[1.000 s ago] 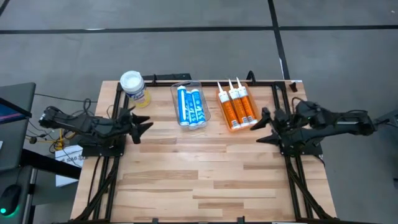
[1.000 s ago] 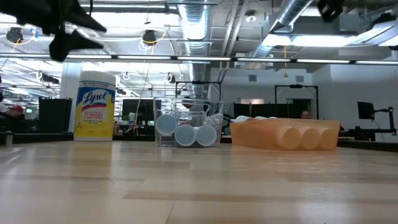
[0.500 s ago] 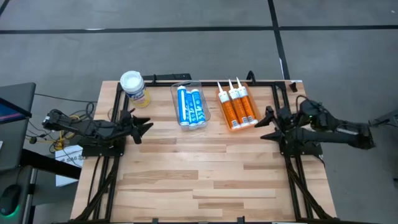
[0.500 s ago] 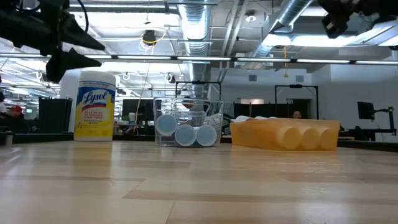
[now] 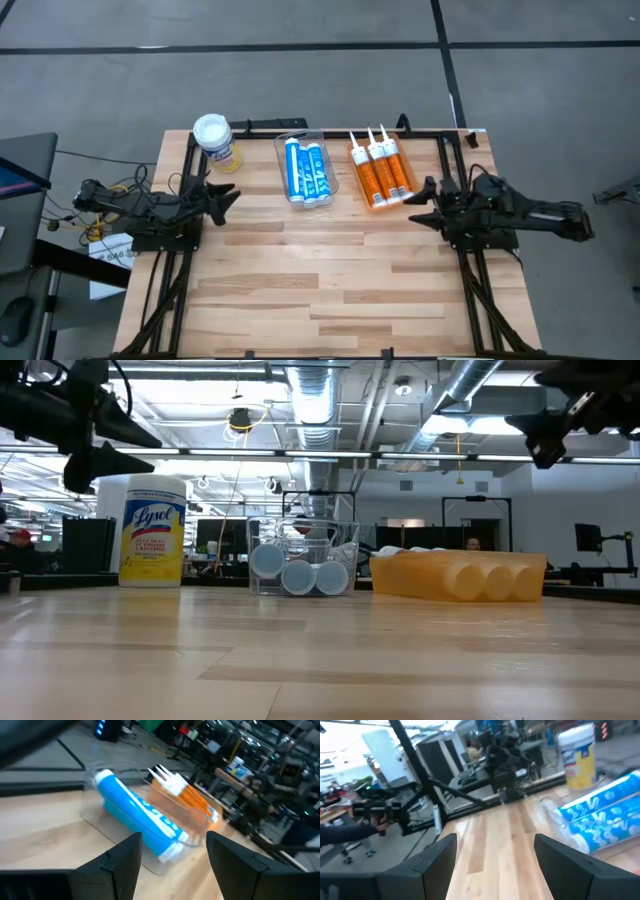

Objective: Pick & place silicon tubes, Sealant and Lysol wipes
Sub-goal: Return to Home Position

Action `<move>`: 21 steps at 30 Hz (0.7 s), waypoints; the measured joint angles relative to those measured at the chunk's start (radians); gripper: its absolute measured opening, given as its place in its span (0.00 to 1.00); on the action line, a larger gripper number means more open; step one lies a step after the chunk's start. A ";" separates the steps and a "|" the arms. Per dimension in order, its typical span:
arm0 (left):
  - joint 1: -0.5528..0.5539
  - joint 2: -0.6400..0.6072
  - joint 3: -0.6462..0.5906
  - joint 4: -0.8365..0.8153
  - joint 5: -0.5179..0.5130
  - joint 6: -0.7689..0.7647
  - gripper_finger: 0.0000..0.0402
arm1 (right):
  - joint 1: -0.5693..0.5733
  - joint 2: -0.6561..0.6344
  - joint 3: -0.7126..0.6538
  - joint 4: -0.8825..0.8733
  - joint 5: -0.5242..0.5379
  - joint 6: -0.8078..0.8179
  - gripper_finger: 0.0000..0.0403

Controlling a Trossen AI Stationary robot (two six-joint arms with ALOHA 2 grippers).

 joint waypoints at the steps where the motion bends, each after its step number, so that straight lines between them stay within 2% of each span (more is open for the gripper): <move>1: 0.000 0.002 0.000 0.001 -0.017 0.002 0.53 | 0.001 -0.001 -0.017 0.023 0.013 -0.012 0.64; 5: 0.000 0.011 -0.012 0.008 -0.037 -0.011 0.53 | -0.004 -0.001 -0.066 0.067 0.021 -0.019 0.64; 11: 0.000 0.010 -0.111 0.084 -0.031 -0.067 0.53 | -0.023 -0.001 -0.094 0.118 0.047 -0.028 0.64; 18: 0.000 -0.010 -0.114 0.131 0.034 -0.040 0.53 | -0.029 -0.036 -0.093 0.181 -0.015 -0.072 0.64; 21: 0.000 -0.054 -0.114 0.172 0.057 0.023 0.53 | -0.020 -0.071 -0.093 0.182 -0.052 -0.072 0.64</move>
